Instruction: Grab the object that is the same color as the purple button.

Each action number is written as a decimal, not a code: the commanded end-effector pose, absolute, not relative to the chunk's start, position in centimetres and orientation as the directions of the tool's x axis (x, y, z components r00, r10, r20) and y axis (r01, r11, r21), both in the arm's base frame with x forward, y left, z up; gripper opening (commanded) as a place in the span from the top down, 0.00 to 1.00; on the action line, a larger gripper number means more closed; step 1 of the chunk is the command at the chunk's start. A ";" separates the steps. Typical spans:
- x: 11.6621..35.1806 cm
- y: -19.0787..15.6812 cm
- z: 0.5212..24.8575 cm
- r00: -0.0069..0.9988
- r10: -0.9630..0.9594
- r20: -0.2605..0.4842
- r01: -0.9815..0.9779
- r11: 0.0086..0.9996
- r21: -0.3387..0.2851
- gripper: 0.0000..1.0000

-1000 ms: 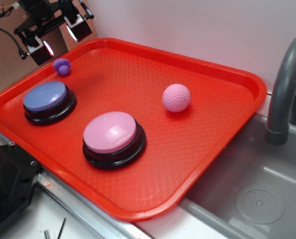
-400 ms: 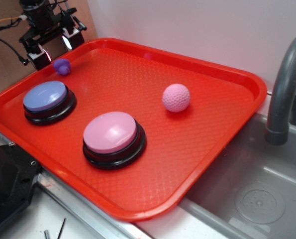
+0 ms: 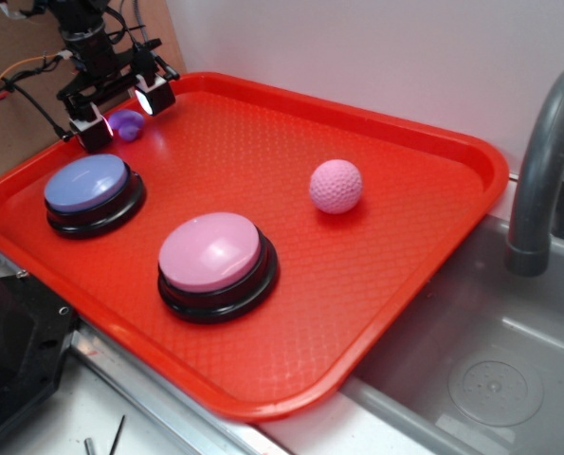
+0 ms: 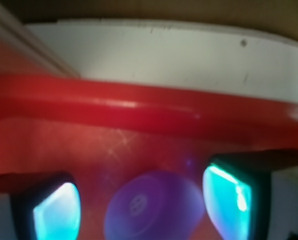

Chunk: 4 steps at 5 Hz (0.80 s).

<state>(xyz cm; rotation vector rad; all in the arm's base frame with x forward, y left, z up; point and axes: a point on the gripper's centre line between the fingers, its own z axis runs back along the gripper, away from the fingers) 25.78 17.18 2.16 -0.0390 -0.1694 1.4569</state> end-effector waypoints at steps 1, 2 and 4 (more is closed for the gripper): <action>24.8 19.5 2.8 0.034 0.994 0.105 -0.979 0.054 -0.195 1.00; 25.8 18.7 3.3 0.228 0.972 0.054 -0.961 0.234 -0.150 1.00; 27.0 13.7 9.4 0.618 0.785 0.042 -0.769 0.614 -0.175 1.00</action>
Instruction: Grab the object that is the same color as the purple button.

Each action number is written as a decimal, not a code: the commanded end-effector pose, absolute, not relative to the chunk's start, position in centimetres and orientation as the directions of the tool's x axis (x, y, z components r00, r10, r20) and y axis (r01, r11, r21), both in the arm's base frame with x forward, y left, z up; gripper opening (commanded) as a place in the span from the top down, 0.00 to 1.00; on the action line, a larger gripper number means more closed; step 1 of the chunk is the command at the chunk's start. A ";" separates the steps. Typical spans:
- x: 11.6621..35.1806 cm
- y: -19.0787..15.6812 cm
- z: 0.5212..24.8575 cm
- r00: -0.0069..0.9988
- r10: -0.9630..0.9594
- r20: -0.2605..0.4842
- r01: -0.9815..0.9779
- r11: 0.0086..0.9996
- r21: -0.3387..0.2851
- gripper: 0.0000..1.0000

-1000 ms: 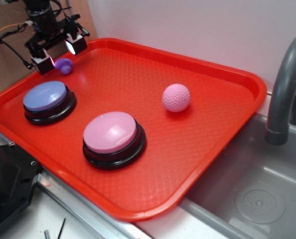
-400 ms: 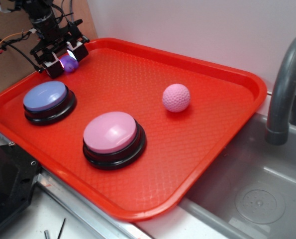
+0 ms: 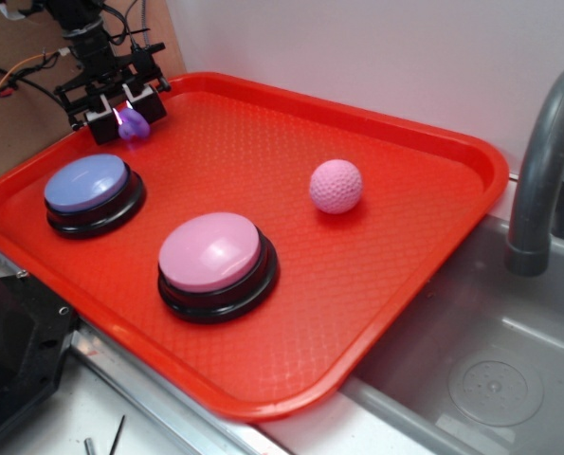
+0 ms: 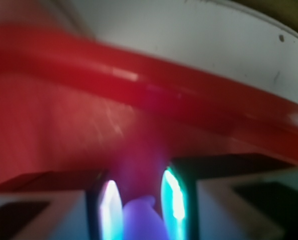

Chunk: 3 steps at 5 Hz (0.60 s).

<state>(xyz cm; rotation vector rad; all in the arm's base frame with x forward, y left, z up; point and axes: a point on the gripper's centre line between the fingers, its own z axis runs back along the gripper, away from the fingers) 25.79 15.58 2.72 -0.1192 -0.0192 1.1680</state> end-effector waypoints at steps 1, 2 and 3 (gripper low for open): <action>26.7 10.9 11.9 0.730 0.681 0.056 -0.661 0.725 -0.192 1.00; 26.0 7.4 14.5 0.838 0.541 0.074 -0.514 0.826 -0.230 1.00; 25.4 3.9 16.2 0.922 0.382 0.058 -0.357 0.901 -0.248 1.00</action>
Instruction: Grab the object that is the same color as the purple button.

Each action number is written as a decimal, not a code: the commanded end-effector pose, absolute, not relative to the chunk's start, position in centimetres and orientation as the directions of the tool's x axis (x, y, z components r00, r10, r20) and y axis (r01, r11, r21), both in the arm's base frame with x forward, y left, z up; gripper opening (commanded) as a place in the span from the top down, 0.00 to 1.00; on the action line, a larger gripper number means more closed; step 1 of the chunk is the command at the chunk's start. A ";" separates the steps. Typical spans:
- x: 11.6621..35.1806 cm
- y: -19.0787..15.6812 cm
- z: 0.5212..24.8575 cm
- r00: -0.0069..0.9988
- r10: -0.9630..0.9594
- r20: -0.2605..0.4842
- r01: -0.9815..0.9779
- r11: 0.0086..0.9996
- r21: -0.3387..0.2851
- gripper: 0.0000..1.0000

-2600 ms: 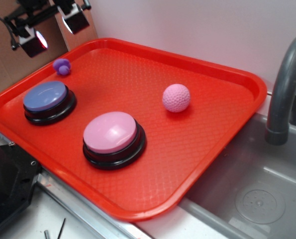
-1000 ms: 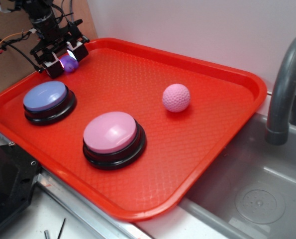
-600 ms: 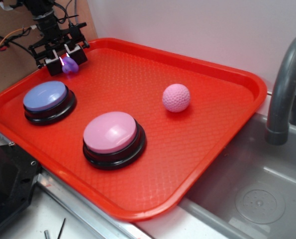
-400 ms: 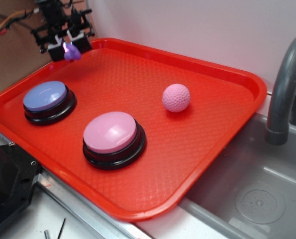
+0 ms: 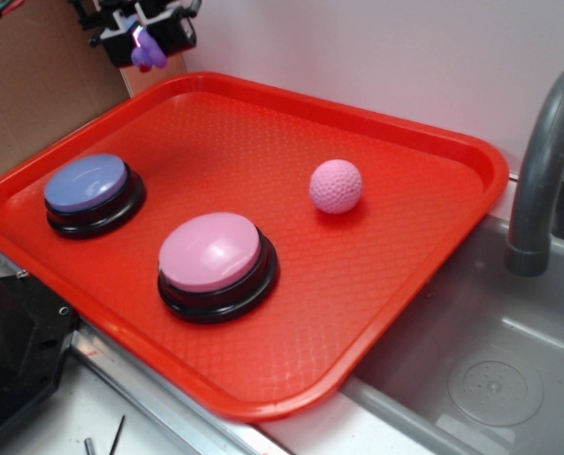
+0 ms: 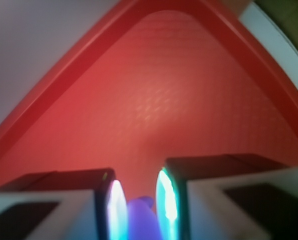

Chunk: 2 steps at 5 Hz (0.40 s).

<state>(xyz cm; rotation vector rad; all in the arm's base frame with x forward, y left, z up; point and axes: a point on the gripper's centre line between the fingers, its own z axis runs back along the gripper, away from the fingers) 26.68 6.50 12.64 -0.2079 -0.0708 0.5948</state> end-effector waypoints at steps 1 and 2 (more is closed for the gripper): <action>24.1 1.0 18.2 0.951 0.302 0.067 -0.279 0.931 -0.237 1.00; 22.7 -0.8 18.7 0.966 0.236 0.104 -0.208 0.951 -0.227 1.00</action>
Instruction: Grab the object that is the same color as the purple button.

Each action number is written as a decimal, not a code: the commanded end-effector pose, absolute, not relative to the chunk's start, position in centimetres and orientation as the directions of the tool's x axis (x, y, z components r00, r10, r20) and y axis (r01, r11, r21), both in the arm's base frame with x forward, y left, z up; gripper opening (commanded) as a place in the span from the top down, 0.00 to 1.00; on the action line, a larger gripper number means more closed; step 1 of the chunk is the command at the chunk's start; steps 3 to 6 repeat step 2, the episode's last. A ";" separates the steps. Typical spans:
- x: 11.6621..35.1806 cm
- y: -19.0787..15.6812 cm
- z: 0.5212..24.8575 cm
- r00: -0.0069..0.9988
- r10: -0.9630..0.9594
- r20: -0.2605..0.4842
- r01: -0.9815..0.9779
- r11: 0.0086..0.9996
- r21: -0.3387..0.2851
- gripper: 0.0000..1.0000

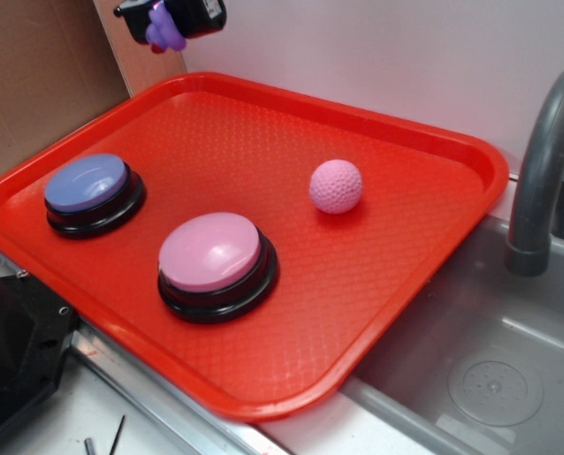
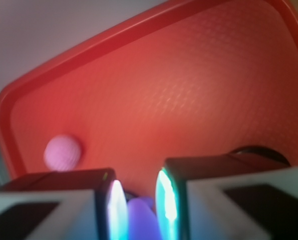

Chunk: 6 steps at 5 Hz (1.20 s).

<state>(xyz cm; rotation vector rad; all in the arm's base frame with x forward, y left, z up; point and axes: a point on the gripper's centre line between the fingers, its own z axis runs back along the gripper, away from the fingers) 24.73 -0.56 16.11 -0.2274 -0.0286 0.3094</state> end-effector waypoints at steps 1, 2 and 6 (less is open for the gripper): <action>21.9 -2.1 18.2 0.973 0.207 0.099 -0.184 0.962 -0.201 1.00; 22.3 -1.6 17.6 0.969 0.227 0.096 -0.208 0.963 -0.169 1.00; 22.3 -1.6 17.6 0.969 0.227 0.096 -0.208 0.963 -0.169 1.00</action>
